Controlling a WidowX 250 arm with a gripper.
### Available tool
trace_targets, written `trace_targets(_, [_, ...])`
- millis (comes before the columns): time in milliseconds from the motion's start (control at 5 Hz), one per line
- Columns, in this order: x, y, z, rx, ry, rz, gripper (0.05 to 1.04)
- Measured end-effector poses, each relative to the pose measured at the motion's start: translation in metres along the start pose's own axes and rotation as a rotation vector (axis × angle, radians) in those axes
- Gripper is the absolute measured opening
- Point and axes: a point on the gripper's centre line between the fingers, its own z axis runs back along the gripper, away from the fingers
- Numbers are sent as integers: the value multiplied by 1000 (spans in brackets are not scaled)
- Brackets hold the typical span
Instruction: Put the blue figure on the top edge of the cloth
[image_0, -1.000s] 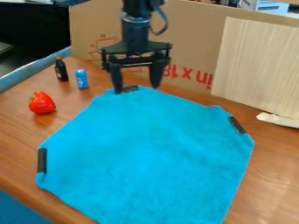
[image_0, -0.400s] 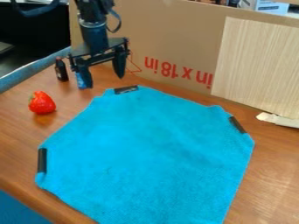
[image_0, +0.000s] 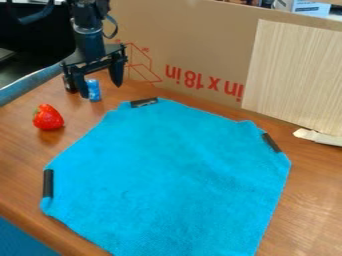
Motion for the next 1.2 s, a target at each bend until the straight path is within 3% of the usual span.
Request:
trace_targets(400, [35, 5, -16, 30, -13, 86, 999])
trace_targets(1200, [49, 4, -53, 113, -26, 136, 974])
